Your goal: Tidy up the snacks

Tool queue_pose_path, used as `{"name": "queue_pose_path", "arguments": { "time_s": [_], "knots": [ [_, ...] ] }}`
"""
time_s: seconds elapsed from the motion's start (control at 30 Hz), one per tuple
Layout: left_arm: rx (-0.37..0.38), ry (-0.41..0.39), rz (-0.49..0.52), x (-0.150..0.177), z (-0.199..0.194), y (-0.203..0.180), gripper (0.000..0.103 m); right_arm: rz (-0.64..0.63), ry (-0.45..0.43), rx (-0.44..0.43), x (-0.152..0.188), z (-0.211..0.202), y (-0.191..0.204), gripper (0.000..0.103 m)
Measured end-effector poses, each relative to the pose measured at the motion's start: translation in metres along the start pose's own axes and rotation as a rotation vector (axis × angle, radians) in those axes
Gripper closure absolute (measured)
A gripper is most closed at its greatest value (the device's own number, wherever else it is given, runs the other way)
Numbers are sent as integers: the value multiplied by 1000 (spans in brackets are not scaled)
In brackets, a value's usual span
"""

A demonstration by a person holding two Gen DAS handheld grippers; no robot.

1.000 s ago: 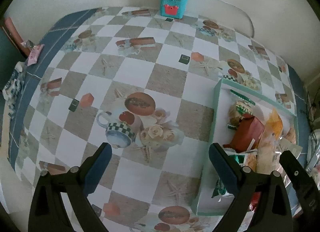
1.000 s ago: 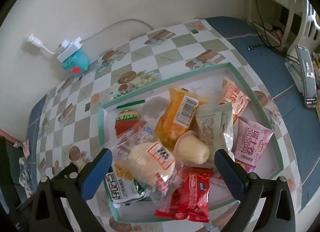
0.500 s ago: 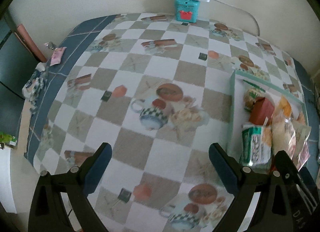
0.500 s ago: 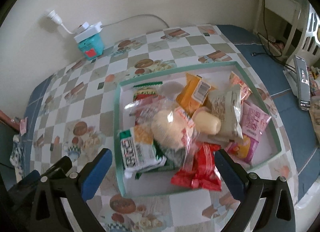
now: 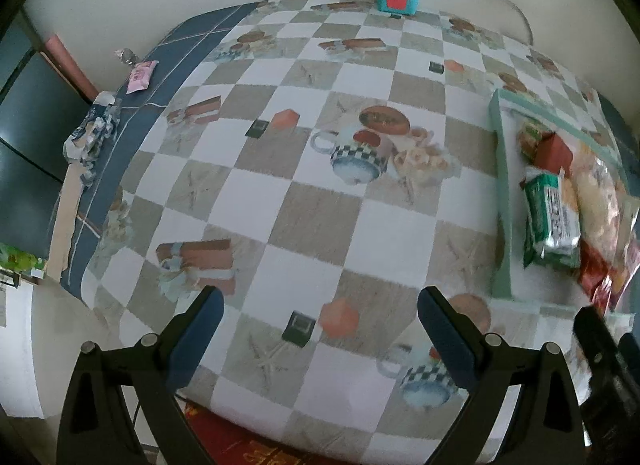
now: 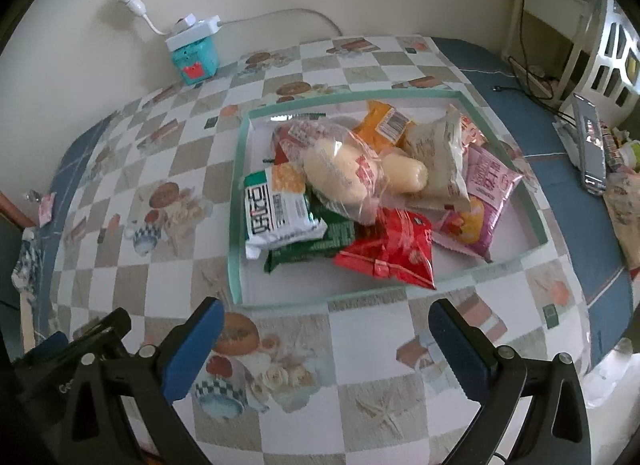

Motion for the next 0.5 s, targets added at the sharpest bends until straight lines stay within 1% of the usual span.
{"name": "queue_pose_path", "arguments": {
  "time_s": [0.1, 0.27, 0.5],
  "knots": [
    [-14, -3, 12, 7, -2, 2, 5, 22, -18, 3, 1, -6, -4, 0],
    [-2, -32, -9, 8, -10, 10, 5, 42, -33, 4, 2, -12, -7, 0],
    [1, -45, -14, 5, -12, 11, 5, 20, -33, 9, 2, -11, -2, 0]
  ]
}}
Point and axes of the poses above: each gripper's, at about its wrist camera, not at the fingertips, and z roughly the way its jaws point, y to its left, x to its underside, the point moved 1 cm from there along z, roughly the way its jaws point, and after that the axes turned 3 degrees about x, right-handed, at the moved point
